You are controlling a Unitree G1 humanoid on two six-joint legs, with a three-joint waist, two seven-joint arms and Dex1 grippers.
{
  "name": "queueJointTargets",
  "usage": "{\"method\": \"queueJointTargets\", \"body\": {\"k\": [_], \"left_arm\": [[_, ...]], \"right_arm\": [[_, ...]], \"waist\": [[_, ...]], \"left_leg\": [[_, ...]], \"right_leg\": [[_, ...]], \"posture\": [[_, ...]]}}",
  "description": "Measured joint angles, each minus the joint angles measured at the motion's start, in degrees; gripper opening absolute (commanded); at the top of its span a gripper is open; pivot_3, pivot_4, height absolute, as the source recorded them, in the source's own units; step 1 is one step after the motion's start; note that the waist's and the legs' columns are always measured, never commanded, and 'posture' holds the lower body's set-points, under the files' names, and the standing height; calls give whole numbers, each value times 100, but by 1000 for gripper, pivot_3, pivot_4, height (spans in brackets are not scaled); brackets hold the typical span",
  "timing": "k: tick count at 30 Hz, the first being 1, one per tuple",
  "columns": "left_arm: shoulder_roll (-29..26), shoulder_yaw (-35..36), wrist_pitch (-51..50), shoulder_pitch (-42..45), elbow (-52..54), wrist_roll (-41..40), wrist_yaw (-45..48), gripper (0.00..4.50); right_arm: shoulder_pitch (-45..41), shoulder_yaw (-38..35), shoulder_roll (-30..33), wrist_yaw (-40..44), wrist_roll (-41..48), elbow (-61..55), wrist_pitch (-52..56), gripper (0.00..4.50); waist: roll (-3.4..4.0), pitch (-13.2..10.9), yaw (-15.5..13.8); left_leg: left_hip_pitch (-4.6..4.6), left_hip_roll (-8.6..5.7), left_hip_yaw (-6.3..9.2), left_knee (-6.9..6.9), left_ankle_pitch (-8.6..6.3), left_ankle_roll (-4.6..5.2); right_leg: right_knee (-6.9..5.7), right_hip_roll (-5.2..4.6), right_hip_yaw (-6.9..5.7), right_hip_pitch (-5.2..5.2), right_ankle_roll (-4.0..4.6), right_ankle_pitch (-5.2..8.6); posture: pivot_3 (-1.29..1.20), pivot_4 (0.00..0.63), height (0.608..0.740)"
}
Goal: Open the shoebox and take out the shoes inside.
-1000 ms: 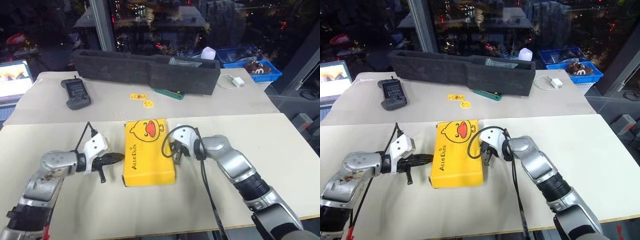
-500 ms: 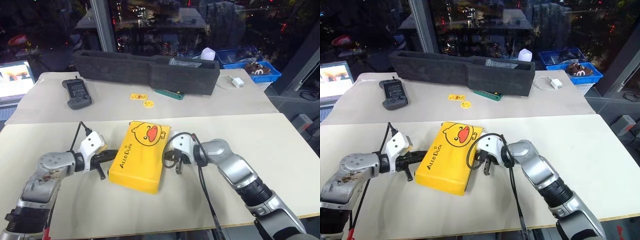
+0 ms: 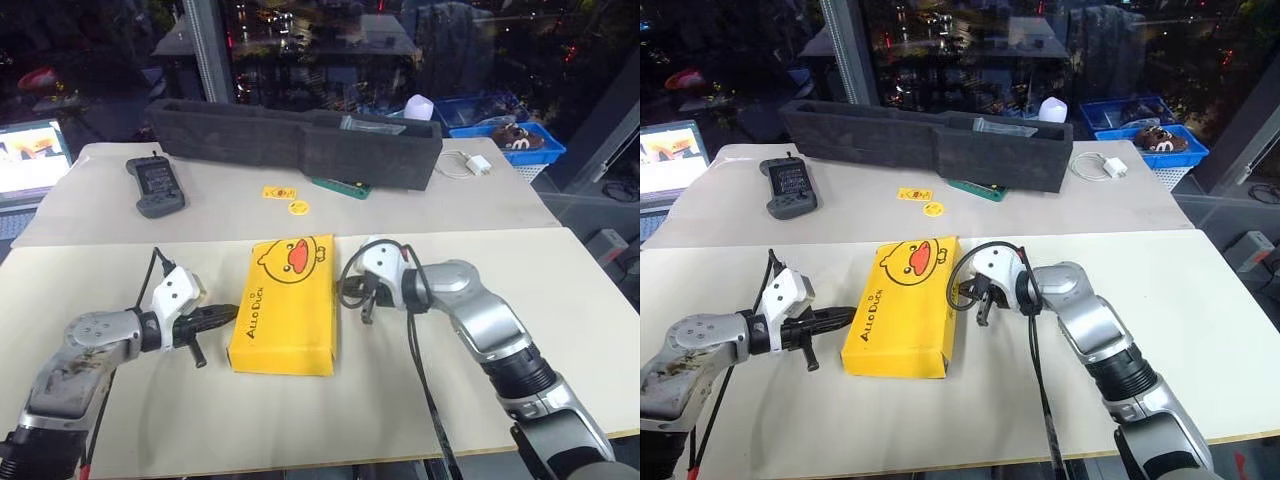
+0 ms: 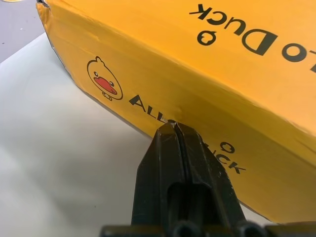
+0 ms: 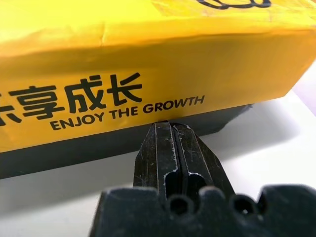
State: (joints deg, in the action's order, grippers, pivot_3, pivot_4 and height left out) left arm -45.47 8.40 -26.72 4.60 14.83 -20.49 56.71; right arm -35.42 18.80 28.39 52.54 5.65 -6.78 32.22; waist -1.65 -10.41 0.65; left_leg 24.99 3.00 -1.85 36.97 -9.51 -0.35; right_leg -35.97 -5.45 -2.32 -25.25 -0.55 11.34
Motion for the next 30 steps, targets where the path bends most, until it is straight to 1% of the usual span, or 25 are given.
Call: {"method": "queueJointTargets", "body": {"k": [2,5,8,10,12,14,15,16,17,20,23,26,30], "left_arm": [[-141,168,5,-220,-6,-2,24,33],[-369,603,17,-506,-89,-20,72,33],[-544,1224,-228,-778,-109,-383,266,33],[-876,2015,-592,-1278,-87,-827,733,33],[-1041,2842,-896,-1862,76,-1251,1236,33],[-1011,3473,-1284,-2157,311,-1814,1494,33],[-995,3570,-1360,-2210,372,-1929,1543,33],[-956,3789,-1469,-2514,534,-2076,1679,33],[-915,3913,-1514,-2776,690,-2165,1806,33],[-756,4174,-1665,-3091,960,-2394,1874,33],[-598,4444,-1706,-3129,1293,-2684,1790,33],[-234,4385,-1352,-3104,1627,-2629,1527,33],[155,4057,-981,-3078,1905,-2457,1137,33]], "right_arm": [[1,5,65,52,1,15,-14,0],[17,-45,329,167,4,53,-71,0],[47,-197,522,257,25,102,-139,0],[133,-386,672,377,171,108,-165,0],[251,-618,820,510,326,139,-168,0],[408,-732,997,682,432,273,-245,0],[465,-733,1037,721,438,311,-284,0],[521,-679,1052,788,406,442,-464,0],[621,-636,1084,866,392,574,-595,0],[735,-512,1006,980,348,954,-804,0],[629,-374,841,999,224,1199,-1106,0],[478,-312,591,995,182,1435,-1212,0],[398,-252,407,1013,184,1502,-1233,0]], "waist": [[0,0,9],[1,-1,8],[0,-2,6],[-17,-7,26],[-17,-7,24],[-16,-7,-5],[-16,-7,-20],[-17,-7,-15],[-18,-6,2],[-20,-7,7],[-20,-6,19],[-22,-5,54],[-24,-4,32]], "left_leg": [[0,1,-2,-1,0,0],[1,3,-2,-5,0,0],[3,5,-4,-5,-1,-1],[11,14,-10,-5,-2,-3],[14,12,-21,-7,-6,-10],[18,9,-23,-8,-7,-10],[18,8,-23,-7,-7,-11],[18,8,-25,-7,-14,-22],[17,7,-31,-7,-24,-40],[18,8,-32,-6,-29,-47],[14,12,-30,-6,-30,-49],[6,15,-29,-5,-30,-50],[2,17,-29,-4,-29,-51]], "right_leg": [[0,0,2,-4,0,0],[0,1,1,-9,3,2],[-1,0,1,-13,4,3],[3,2,0,-29,8,4],[6,-6,2,-39,9,5],[7,-11,0,-40,9,6],[7,-12,0,-38,9,6],[8,-12,1,-41,9,6],[10,-15,3,-39,9,6],[6,-13,5,-44,9,5],[-1,-6,5,-46,10,5],[-4,2,11,-43,13,3],[-8,6,13,-40,16,1]], "posture": [[0,150,732],[0,150,732],[0,150,732],[0,150,732],[0,150,732],[0,150,732],[0,150,732],[0,150,732],[0,150,732],[0,150,732],[0,150,732],[0,150,732],[0,150,732]]}}
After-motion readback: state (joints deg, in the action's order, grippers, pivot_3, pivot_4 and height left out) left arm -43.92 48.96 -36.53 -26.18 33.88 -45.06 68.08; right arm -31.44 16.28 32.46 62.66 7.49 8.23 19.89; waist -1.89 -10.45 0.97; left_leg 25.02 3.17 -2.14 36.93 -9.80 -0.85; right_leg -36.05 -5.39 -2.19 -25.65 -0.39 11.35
